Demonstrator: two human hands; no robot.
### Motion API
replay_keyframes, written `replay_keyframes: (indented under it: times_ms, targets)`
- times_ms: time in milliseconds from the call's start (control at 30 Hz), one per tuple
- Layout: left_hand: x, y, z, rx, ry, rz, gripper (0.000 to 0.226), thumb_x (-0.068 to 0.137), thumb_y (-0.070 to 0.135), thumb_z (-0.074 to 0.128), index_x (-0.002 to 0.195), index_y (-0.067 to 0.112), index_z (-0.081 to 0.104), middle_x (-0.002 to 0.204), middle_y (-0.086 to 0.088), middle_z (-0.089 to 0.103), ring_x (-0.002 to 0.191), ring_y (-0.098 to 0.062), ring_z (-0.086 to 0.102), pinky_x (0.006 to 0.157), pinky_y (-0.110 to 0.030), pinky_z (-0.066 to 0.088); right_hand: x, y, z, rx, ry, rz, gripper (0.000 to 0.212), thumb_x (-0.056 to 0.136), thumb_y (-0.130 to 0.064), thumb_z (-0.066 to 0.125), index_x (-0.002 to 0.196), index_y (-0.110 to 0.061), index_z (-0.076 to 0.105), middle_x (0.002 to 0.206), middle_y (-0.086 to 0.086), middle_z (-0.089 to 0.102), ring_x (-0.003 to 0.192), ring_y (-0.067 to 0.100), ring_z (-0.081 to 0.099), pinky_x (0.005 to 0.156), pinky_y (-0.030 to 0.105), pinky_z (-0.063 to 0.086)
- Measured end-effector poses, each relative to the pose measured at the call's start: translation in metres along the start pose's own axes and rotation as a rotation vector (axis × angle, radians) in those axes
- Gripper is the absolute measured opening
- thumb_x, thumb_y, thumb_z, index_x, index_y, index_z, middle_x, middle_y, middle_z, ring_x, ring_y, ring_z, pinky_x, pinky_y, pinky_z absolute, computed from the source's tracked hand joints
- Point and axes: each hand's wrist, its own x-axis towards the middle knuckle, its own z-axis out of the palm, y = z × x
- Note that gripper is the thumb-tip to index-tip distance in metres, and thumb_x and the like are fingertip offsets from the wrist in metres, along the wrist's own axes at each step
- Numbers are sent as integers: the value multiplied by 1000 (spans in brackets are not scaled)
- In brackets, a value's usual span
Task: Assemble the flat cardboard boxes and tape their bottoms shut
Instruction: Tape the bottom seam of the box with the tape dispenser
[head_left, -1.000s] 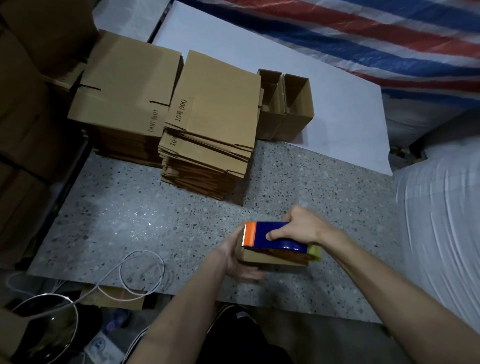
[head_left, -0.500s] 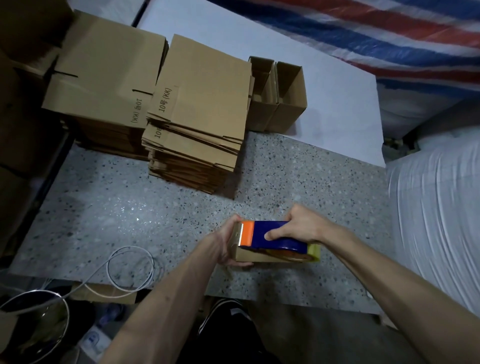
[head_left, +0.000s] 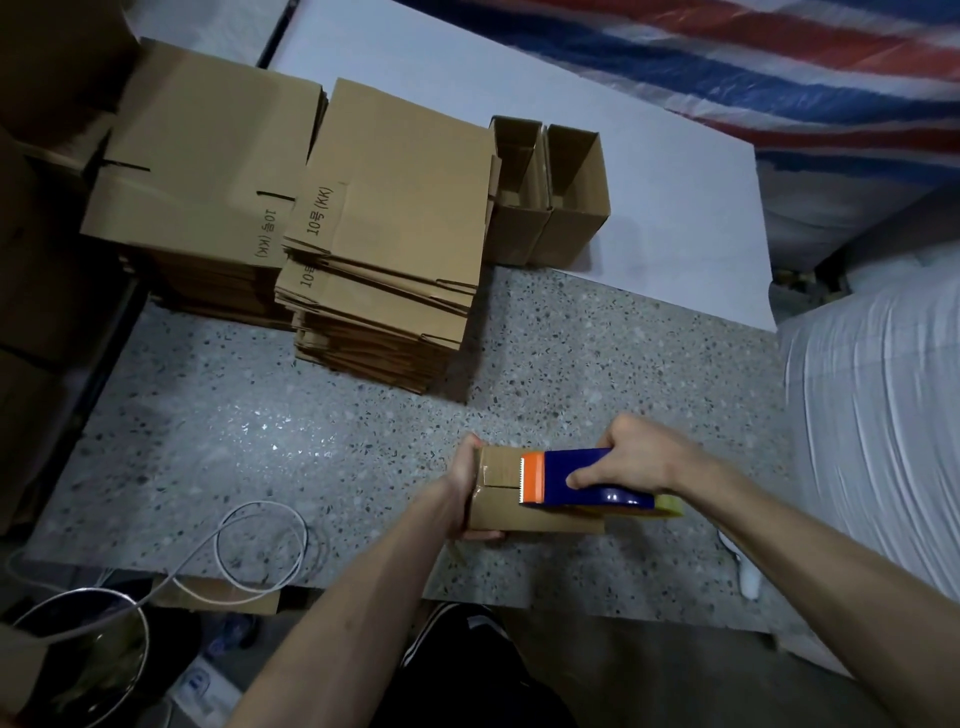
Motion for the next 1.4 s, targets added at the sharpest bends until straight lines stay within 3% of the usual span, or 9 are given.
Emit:
replay_keyframes:
  times_ms: [100,167,267,333,433,567,800,967,1400]
  targets:
    - [2,-5,9,-2,77,33,84,83,83,25,107,13,65,96,-13,75,81,-27,73,67,-32,56,0,0,5,-20,12,1,57,61,-75,74,75,-19,73,66,-8,70,66,8,65,53,24,38]
    - [6,-12,7,96,269,150,104,79,91,27,143,12,46,140,-22,53,121,-36,59,97,-48,50,1,1,8,-12,15,-12,57,63,-73,74,76,-18,73,68,-7,71,67,9,66,54,24,40]
    - [12,-25,6,277,323,670,108,67,95,44,156,41,18,167,-4,6,151,-31,16,118,-59,21,1,5,7,16,6,-23,56,64,-72,75,79,-18,73,70,-8,71,69,9,67,57,25,43]
    - [18,-36,5,334,207,855,97,69,82,61,153,48,25,167,1,5,151,-23,12,118,-52,22,1,6,8,35,-13,-19,55,64,-71,75,79,-18,72,69,-8,71,69,9,67,56,25,42]
    - [29,-44,-1,275,127,993,57,82,54,72,133,42,50,156,5,32,144,-17,32,116,-39,34,1,10,11,35,-10,-34,51,65,-70,76,76,-21,69,66,-11,67,65,7,64,53,25,38]
    - [26,-40,-4,272,97,1005,37,83,43,72,114,40,53,118,12,59,105,-11,61,77,-14,51,2,21,12,60,-31,-60,50,63,-73,74,72,-24,70,64,-11,68,65,6,65,55,25,40]
    - [31,-38,-7,479,274,1075,38,88,41,73,119,29,54,115,8,57,104,1,55,87,-21,46,-9,112,-8,172,-60,27,35,55,-74,75,58,-40,72,53,-8,66,44,1,57,55,25,40]
    - [30,-38,-5,455,272,1075,37,89,36,74,118,22,56,115,2,59,104,-11,58,88,-30,49,-11,171,-7,237,-55,85,30,64,-59,84,52,-33,73,52,-4,66,46,6,57,49,22,38]
    - [20,-39,1,418,284,1036,29,89,27,74,111,31,56,110,5,63,98,-7,61,84,-26,50,36,118,19,-27,-28,87,57,60,-72,76,70,-18,64,60,-5,61,57,13,59,51,25,34]
